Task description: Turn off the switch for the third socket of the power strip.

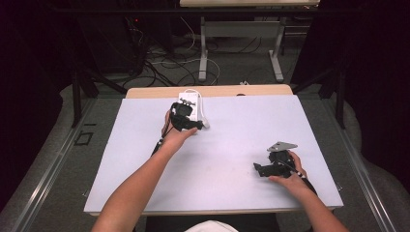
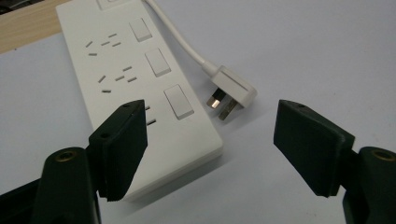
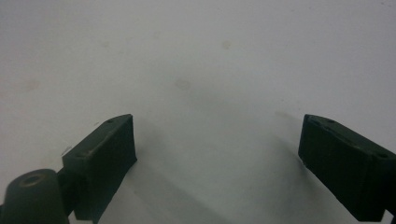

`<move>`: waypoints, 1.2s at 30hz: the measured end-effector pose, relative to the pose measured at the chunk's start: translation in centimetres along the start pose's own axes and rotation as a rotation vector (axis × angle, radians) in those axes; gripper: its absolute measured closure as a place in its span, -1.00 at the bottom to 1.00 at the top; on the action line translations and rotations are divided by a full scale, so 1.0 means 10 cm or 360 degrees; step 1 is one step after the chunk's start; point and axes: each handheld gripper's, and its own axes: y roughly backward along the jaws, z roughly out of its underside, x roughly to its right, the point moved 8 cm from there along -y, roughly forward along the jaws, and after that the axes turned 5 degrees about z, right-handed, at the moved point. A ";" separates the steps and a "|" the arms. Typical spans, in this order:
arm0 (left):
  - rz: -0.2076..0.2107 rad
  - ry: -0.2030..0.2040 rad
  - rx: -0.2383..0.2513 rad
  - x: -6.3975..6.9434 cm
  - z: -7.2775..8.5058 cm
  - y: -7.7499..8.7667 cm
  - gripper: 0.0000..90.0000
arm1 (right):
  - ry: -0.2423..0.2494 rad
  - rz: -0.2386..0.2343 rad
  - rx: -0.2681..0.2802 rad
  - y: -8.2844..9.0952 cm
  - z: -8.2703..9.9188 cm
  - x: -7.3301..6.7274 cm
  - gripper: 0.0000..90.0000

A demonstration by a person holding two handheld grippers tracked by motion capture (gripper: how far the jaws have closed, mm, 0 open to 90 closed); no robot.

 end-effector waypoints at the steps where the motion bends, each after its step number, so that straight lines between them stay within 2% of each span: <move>1: 0.0005 -0.0019 -0.0007 0.00 0.00 -0.01 -0.38 | -0.0007 0.0004 0.0000 0.00 0.00 0.00 -0.76; 11: -0.0057 -0.0027 -0.0036 -0.04 0.02 -0.08 -0.36 | -0.0020 0.0003 -0.0004 0.00 0.00 -0.01 -0.76; 22: -0.0056 0.0029 -0.0034 -0.12 0.03 -0.13 -0.18 | -0.0021 -0.0008 0.0003 0.01 0.00 0.00 -0.76; 29: -0.0038 0.0013 -0.0047 -0.13 0.05 -0.17 -0.05 | -0.0021 -0.0004 0.0007 0.01 -0.01 0.00 -0.76; 34: -0.0058 0.0003 -0.0055 -0.15 0.06 -0.20 0.07 | -0.0010 0.0000 0.0016 0.01 -0.01 0.01 -0.76; 36: -0.0063 0.0020 -0.0062 -0.15 0.07 -0.21 0.10 | -0.0011 -0.0001 0.0018 0.01 -0.01 0.01 -0.76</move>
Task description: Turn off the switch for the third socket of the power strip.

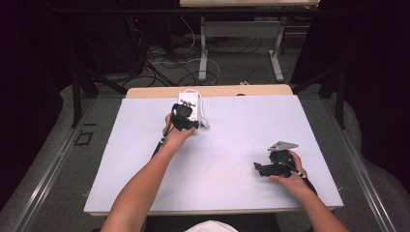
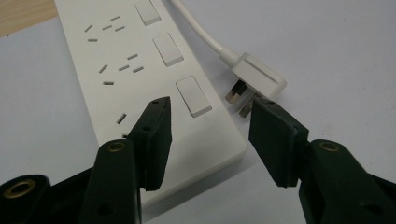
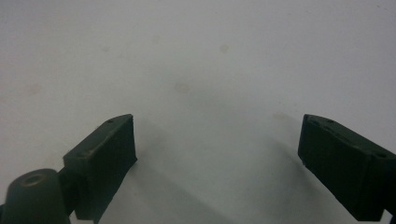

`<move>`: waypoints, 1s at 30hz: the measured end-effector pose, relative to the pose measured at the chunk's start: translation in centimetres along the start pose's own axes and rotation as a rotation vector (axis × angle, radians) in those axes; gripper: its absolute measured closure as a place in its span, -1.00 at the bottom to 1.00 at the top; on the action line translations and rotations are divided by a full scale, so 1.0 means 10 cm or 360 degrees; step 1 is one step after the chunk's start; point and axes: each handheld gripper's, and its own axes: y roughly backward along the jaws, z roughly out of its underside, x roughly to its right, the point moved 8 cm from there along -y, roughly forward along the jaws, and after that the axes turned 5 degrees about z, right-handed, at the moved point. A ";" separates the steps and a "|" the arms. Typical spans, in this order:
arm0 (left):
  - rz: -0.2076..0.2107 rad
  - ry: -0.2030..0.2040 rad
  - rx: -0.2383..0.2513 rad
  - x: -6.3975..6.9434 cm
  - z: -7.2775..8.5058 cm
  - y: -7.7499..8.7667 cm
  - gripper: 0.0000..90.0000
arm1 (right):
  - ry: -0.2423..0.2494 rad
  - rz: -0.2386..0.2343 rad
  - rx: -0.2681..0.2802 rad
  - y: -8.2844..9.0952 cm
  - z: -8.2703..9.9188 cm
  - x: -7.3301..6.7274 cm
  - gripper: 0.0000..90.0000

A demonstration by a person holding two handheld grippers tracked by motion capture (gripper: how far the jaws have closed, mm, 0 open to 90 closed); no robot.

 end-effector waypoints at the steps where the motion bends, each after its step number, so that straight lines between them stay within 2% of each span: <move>1: 0.0000 0.0006 -0.0010 0.00 0.00 0.00 0.12 | 0.0000 0.0000 0.0000 0.00 0.00 0.00 -0.76; 13: 0.0018 0.0108 -0.0032 -0.07 0.03 -0.04 0.35 | -0.0005 -0.0005 0.0002 0.00 0.00 0.00 -0.76; 20: 0.0019 0.0147 -0.0030 -0.13 0.02 -0.04 0.62 | -0.0009 -0.0006 -0.0005 0.00 0.00 0.00 -0.76; 23: 0.0027 0.0179 -0.0018 -0.16 0.01 -0.06 0.79 | -0.0011 -0.0009 -0.0010 0.00 0.00 0.00 -0.76; 24: 0.0030 0.0212 -0.0013 -0.17 0.01 -0.07 0.82 | -0.0011 -0.0009 -0.0010 0.00 0.00 0.00 -0.76; 25: 0.0043 0.0209 -0.0011 -0.18 0.00 -0.08 0.82 | -0.0019 -0.0003 -0.0015 0.00 0.01 0.00 -0.76; 26: 0.0045 0.0244 -0.0007 -0.18 0.00 -0.10 0.89 | -0.0017 -0.0002 -0.0016 0.00 0.01 0.00 -0.76; 30: 0.0083 0.0276 0.0006 -0.22 -0.02 -0.14 0.97 | -0.0015 -0.0003 -0.0006 -0.01 0.00 0.00 -0.76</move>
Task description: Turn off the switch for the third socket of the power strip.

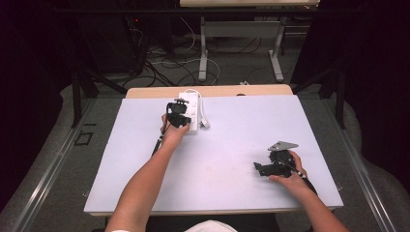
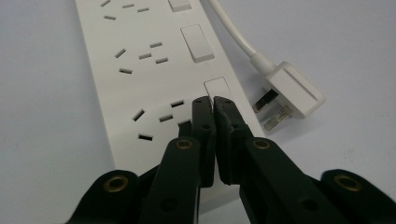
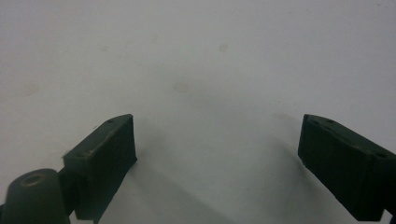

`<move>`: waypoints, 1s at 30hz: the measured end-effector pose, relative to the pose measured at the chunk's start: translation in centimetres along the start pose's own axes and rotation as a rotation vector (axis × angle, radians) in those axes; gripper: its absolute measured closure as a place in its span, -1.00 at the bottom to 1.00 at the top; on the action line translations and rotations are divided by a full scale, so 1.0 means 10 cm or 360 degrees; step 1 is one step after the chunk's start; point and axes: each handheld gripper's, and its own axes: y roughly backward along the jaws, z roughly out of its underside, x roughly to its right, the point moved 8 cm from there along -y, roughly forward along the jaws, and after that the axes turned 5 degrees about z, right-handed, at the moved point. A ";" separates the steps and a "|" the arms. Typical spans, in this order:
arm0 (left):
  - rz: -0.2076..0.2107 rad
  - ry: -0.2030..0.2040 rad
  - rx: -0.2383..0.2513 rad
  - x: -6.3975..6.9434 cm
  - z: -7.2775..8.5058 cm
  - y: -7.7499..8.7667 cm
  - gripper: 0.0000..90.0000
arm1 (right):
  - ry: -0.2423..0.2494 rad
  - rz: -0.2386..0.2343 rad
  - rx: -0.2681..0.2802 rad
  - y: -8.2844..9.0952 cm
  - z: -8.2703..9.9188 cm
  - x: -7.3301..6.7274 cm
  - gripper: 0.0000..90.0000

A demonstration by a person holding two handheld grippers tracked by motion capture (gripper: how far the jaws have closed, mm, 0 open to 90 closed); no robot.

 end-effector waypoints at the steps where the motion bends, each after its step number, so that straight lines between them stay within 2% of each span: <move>1: 0.0014 0.0015 0.0004 -0.01 -0.01 -0.01 0.99 | -0.0011 0.0001 -0.0005 0.00 0.00 0.00 -0.76; 3: 0.0037 0.0059 0.0019 -0.01 -0.03 -0.03 0.99 | -0.0006 -0.0001 -0.0002 0.00 0.00 0.01 -0.76; 7: 0.0059 0.0073 0.0035 -0.02 -0.08 -0.06 0.99 | -0.0020 0.0002 -0.0005 0.00 0.00 0.01 -0.76; 13: 0.0078 0.0061 0.0019 0.05 -0.09 -0.12 0.99 | -0.0006 -0.0004 0.0006 0.01 0.00 0.02 -0.76; 15: 0.0056 0.0053 0.0027 0.05 -0.10 -0.12 0.99 | -0.0037 -0.0002 0.0002 0.01 0.00 0.02 -0.76; 19: 0.0054 0.0050 0.0031 0.05 -0.09 -0.12 0.99 | -0.0026 -0.0005 0.0004 0.02 0.00 0.03 -0.76; 24: 0.0070 0.0091 0.0049 0.05 -0.08 -0.12 1.00 | -0.0011 0.0003 0.0015 0.02 0.00 0.03 -0.76; 28: 0.0063 0.0084 0.0047 0.05 -0.07 -0.12 1.00 | -0.0009 0.0004 0.0019 0.03 0.00 0.04 -0.76; 30: 0.0093 0.0105 0.0025 0.07 -0.06 -0.12 1.00 | -0.0015 0.0005 0.0018 0.02 0.00 0.04 -0.76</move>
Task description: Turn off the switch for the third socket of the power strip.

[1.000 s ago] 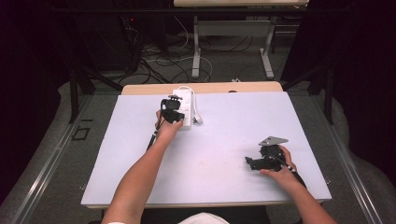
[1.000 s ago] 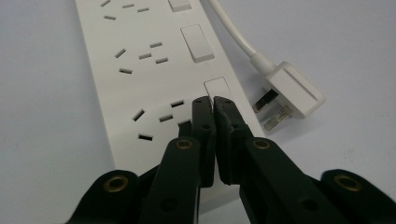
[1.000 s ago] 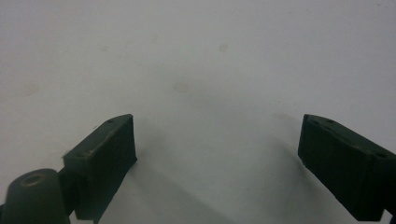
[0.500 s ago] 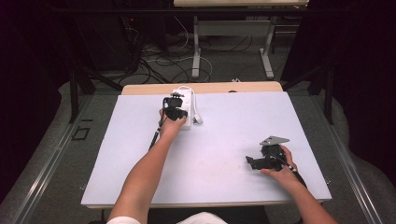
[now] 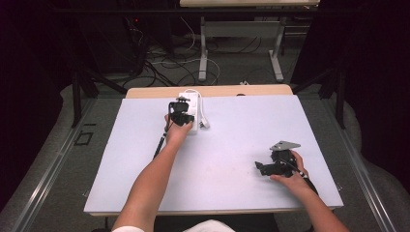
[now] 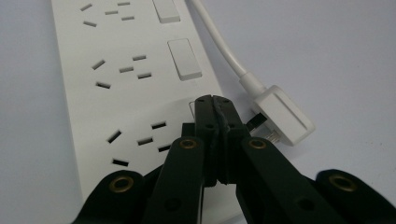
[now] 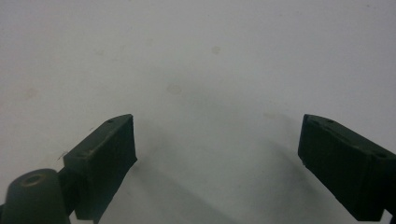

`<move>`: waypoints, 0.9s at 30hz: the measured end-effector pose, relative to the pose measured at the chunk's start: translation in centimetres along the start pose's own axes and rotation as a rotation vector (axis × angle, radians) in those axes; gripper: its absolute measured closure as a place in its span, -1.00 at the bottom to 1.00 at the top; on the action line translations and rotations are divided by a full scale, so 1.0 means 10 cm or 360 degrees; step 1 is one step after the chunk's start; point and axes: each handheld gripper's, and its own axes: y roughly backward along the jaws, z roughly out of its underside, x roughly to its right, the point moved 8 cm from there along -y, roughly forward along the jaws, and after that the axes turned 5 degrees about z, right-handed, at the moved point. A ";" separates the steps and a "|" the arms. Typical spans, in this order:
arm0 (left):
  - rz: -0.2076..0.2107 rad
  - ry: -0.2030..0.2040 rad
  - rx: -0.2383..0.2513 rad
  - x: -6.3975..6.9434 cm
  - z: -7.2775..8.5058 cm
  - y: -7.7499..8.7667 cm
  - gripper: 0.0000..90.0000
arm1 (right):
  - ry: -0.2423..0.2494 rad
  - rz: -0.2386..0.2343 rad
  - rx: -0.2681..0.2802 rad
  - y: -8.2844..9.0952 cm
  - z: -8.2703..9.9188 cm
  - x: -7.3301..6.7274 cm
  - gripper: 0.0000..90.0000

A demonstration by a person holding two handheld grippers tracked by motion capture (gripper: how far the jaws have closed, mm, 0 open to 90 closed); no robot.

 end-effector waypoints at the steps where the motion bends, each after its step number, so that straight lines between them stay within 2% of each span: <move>1: -0.0006 -0.0008 0.0006 0.00 0.00 0.00 1.00 | -0.0006 -0.0002 -0.0003 0.00 0.00 -0.01 -0.76; 6: 0.0001 0.0010 0.0005 0.00 0.03 0.03 1.00 | -0.0011 0.0001 -0.0003 0.00 0.00 -0.01 -0.76; 12: 0.0006 0.0010 0.0015 -0.06 0.10 0.11 0.97 | -0.0020 0.0006 -0.0002 0.01 0.00 0.02 -0.76; 27: 0.0079 0.0005 0.0105 -0.15 0.12 0.46 0.83 | -0.0005 0.0010 0.0010 0.01 -0.01 0.02 -0.76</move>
